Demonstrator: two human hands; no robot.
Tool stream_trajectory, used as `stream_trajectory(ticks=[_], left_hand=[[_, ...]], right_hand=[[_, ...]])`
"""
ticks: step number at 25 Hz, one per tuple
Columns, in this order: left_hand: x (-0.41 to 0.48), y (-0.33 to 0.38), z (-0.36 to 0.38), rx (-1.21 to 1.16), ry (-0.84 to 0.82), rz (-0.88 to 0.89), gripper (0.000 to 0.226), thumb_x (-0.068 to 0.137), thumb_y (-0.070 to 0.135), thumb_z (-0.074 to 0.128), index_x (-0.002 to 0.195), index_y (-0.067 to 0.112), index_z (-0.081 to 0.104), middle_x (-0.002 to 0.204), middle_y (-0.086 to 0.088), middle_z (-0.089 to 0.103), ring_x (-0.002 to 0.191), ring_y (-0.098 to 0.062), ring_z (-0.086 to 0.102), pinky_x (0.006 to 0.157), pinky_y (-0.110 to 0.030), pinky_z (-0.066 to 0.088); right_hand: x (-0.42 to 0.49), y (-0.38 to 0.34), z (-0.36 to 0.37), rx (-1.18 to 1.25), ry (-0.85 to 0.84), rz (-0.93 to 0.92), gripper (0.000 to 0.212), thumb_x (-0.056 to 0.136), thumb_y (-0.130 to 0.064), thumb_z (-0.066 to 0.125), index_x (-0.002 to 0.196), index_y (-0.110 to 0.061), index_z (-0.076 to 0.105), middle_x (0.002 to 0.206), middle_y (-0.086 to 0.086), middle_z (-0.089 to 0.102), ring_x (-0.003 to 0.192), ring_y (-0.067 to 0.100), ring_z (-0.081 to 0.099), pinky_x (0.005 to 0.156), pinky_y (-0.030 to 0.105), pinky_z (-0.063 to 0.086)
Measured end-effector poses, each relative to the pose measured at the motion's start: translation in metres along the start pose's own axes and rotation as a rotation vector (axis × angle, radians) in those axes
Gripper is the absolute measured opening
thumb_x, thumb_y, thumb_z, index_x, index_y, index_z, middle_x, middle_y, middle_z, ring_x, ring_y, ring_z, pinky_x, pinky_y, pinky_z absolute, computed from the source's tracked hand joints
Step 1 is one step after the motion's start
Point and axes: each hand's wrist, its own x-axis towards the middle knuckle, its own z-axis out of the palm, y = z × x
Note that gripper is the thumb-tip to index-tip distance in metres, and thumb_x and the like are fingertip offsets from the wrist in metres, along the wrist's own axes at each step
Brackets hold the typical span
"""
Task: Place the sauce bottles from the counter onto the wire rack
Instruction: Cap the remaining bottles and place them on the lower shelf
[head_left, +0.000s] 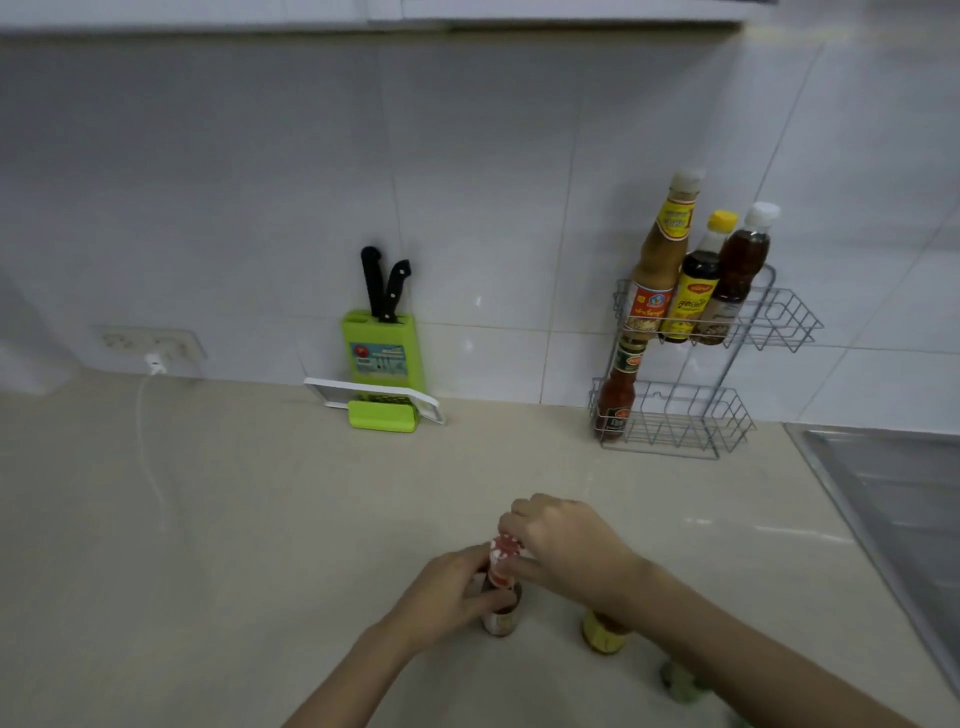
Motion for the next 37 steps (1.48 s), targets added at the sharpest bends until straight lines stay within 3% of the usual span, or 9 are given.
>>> stream_trajectory(ticks=[6, 14, 17, 22, 25, 28, 32, 34, 37], left_hand=[[0.002, 0.003, -0.004, 0.032, -0.01, 0.046, 0.031, 0.08, 0.049, 0.063, 0.104, 0.03, 0.058, 0.106, 0.01, 0.071, 0.097, -0.008, 0.064, 0.089, -0.035, 0.052], [0.0, 0.0, 0.003, 0.02, 0.026, 0.05, 0.018, 0.081, 0.042, 0.065, 0.093, 0.032, 0.058, 0.093, 0.014, 0.067, 0.087, -0.008, 0.061, 0.083, -0.033, 0.051], [-0.002, -0.008, 0.011, 0.035, 0.069, 0.025, 0.019, 0.08, 0.047, 0.062, 0.091, 0.032, 0.056, 0.097, 0.01, 0.07, 0.091, -0.012, 0.065, 0.084, -0.037, 0.052], [-0.001, -0.004, 0.025, 0.056, 0.217, 0.027, 0.026, 0.083, 0.049, 0.058, 0.1, 0.031, 0.053, 0.092, 0.008, 0.071, 0.084, -0.014, 0.066, 0.076, -0.036, 0.053], [-0.001, 0.002, 0.028, 0.034, 0.248, 0.037, 0.025, 0.084, 0.048, 0.057, 0.1, 0.03, 0.053, 0.091, 0.009, 0.07, 0.081, -0.01, 0.065, 0.075, -0.036, 0.054], [0.005, 0.003, 0.019, 0.008, 0.164, 0.015, 0.028, 0.083, 0.048, 0.06, 0.105, 0.031, 0.057, 0.098, 0.011, 0.071, 0.087, -0.008, 0.065, 0.082, -0.036, 0.053], [0.037, 0.028, -0.021, -0.189, -0.094, 0.053, 0.03, 0.085, 0.028, 0.069, 0.113, 0.026, 0.059, 0.107, 0.003, 0.071, 0.099, -0.006, 0.066, 0.091, -0.03, 0.055], [0.05, 0.049, -0.041, -0.353, -0.199, 0.09, 0.027, 0.087, 0.017, 0.068, 0.11, 0.027, 0.059, 0.104, 0.004, 0.067, 0.099, -0.004, 0.063, 0.086, -0.02, 0.054], [0.073, 0.083, -0.054, -0.436, -0.334, 0.114, 0.025, 0.088, 0.015, 0.067, 0.111, 0.022, 0.061, 0.109, -0.001, 0.068, 0.104, -0.01, 0.064, 0.082, -0.023, 0.056]], right_hand=[[0.006, 0.008, -0.018, -0.043, -0.11, -0.152, 0.031, 0.092, -0.038, 0.054, 0.112, -0.016, 0.058, 0.108, 0.004, 0.06, 0.099, 0.025, 0.055, 0.078, 0.039, 0.048], [0.023, 0.005, -0.005, -0.304, -0.181, -0.186, 0.048, 0.085, -0.046, 0.035, 0.067, -0.01, 0.061, 0.062, 0.01, 0.064, 0.053, 0.026, 0.057, 0.049, 0.029, 0.03], [0.024, -0.006, -0.005, -0.232, -0.125, -0.097, 0.043, 0.091, -0.038, 0.036, 0.065, -0.009, 0.055, 0.07, 0.016, 0.069, 0.055, 0.029, 0.052, 0.059, 0.032, 0.029], [0.025, -0.015, -0.005, -0.122, -0.309, 0.257, 0.051, 0.097, -0.041, 0.032, 0.095, -0.003, 0.065, 0.099, 0.019, 0.067, 0.081, 0.031, 0.055, 0.066, 0.033, 0.03], [0.023, -0.015, -0.007, -0.027, -0.298, 0.344, 0.048, 0.096, -0.042, 0.033, 0.069, -0.007, 0.051, 0.08, 0.017, 0.056, 0.075, 0.027, 0.048, 0.066, 0.031, 0.032], [0.022, -0.011, -0.009, -0.004, -0.302, 0.36, 0.052, 0.095, -0.045, 0.032, 0.056, -0.011, 0.034, 0.066, 0.01, 0.048, 0.072, 0.026, 0.047, 0.064, 0.032, 0.034], [0.023, 0.025, -0.033, 0.117, -0.172, 0.293, 0.051, 0.091, -0.058, 0.038, 0.079, -0.01, 0.05, 0.09, 0.016, 0.066, 0.077, 0.03, 0.057, 0.065, 0.035, 0.041], [0.024, 0.048, -0.055, 0.203, -0.051, 0.16, 0.048, 0.086, -0.059, 0.049, 0.087, -0.012, 0.056, 0.088, 0.011, 0.066, 0.078, 0.027, 0.059, 0.065, 0.038, 0.047], [0.018, 0.079, -0.088, 0.108, 0.084, 0.109, 0.047, 0.082, -0.062, 0.053, 0.081, -0.017, 0.067, 0.075, 0.002, 0.069, 0.069, 0.017, 0.061, 0.058, 0.035, 0.049]])
